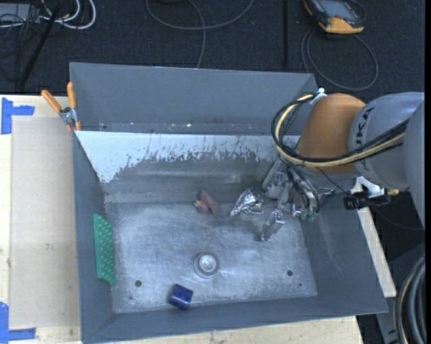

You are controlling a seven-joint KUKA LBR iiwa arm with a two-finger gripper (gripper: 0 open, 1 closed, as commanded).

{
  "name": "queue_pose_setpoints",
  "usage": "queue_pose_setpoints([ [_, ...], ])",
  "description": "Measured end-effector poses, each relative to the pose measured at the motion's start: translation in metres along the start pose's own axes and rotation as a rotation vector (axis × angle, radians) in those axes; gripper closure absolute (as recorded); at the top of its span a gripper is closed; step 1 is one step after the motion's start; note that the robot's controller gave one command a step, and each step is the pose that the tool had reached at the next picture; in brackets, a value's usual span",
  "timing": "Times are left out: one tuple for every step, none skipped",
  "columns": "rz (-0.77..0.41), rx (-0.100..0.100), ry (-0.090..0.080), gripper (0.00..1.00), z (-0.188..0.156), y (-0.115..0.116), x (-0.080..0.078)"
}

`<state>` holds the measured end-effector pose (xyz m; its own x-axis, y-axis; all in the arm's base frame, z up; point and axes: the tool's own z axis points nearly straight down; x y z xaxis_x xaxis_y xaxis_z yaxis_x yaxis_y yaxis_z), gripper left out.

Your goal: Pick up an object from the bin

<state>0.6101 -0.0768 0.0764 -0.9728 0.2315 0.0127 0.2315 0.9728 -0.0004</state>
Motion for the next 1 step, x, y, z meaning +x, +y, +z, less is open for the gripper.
queue_pose_setpoints([
  [-0.003, 0.0, -0.011, 1.0, -0.0027, 0.0003, -0.0028],
])
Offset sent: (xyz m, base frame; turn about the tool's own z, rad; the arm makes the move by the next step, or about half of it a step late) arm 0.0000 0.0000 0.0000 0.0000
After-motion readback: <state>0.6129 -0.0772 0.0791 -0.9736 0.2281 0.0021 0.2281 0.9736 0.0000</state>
